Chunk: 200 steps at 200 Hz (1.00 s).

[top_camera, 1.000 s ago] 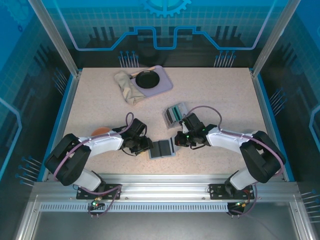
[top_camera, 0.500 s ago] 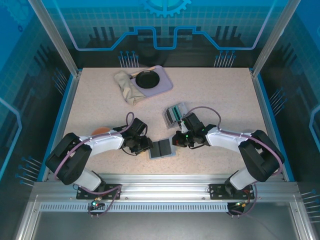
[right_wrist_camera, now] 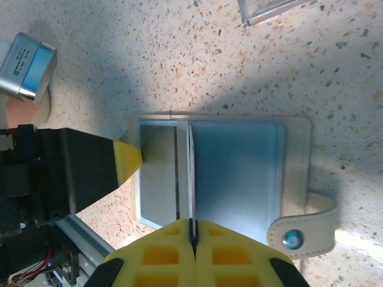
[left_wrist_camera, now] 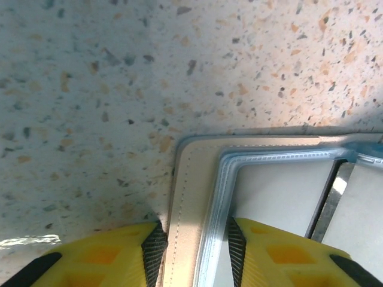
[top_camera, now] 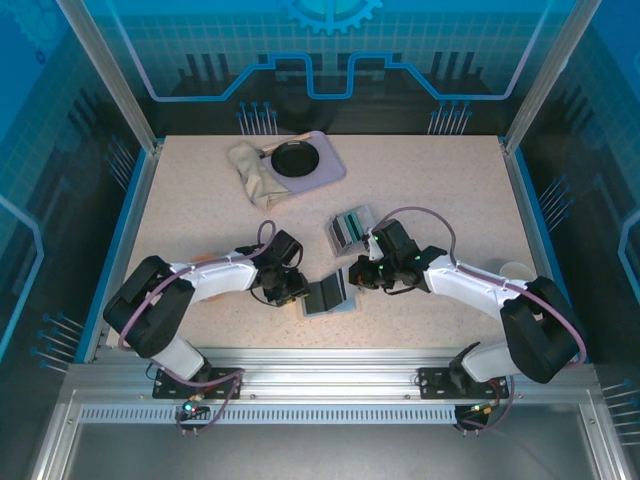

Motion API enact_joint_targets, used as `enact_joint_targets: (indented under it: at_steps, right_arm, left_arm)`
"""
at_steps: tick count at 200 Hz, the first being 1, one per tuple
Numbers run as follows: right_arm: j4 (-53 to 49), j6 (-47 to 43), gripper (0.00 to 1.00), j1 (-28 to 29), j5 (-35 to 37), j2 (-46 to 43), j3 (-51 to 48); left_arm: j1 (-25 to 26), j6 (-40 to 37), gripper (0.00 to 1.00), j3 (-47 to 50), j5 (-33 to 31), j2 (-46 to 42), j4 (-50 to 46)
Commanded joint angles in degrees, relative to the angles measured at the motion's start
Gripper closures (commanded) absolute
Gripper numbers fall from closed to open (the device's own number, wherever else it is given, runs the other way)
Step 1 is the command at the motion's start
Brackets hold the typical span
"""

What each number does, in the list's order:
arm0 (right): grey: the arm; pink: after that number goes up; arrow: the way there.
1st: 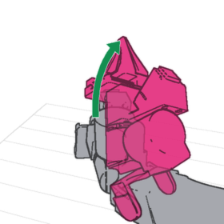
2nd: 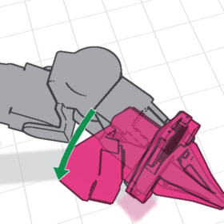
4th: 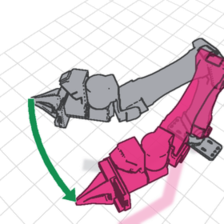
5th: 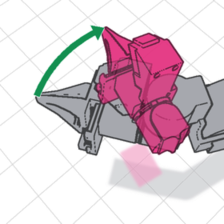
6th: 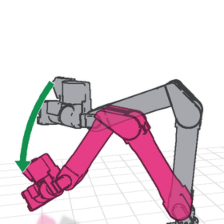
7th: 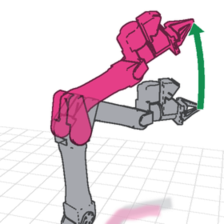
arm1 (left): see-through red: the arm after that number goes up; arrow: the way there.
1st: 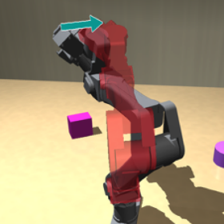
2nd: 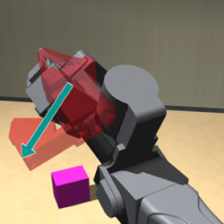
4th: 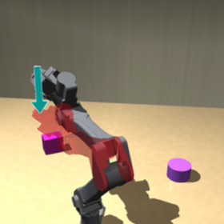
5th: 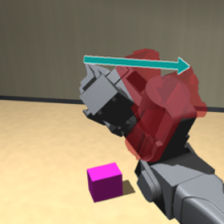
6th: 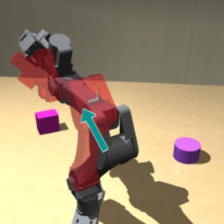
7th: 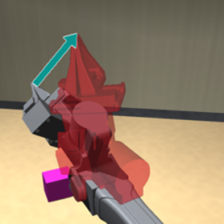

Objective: Put the credit cards into the card holder
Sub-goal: Flip over the card slot in the card holder.

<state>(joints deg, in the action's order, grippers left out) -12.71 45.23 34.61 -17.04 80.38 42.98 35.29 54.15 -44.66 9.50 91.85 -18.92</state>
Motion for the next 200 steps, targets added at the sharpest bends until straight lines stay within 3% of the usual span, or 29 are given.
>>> enact_joint_targets:
  at_steps: [1,59,136,164,200]
  right_arm:
    - [1.3,0.7,0.98,-0.6,-2.6,1.9,0.4]
    - [5.1,2.4,0.97,-0.3,-5.1,3.9,0.3]
    - [3.8,1.9,0.98,-0.9,-2.8,3.8,-0.9]
    - [4.1,1.3,0.98,-2.8,-3.9,2.1,-2.8]
    - [7.4,1.8,0.98,-4.1,-5.7,1.9,-5.3]
  left_arm:
    - [4.0,1.9,0.62,-0.4,8.2,6.6,21.4]
    - [4.0,2.0,0.58,2.0,5.7,2.6,20.8]
    - [3.9,3.5,0.38,5.3,-9.1,-9.3,6.4]
    - [3.9,2.1,0.34,6.1,-7.7,-10.9,8.6]
    - [3.9,-0.7,0.36,4.1,-1.9,-7.7,11.6]
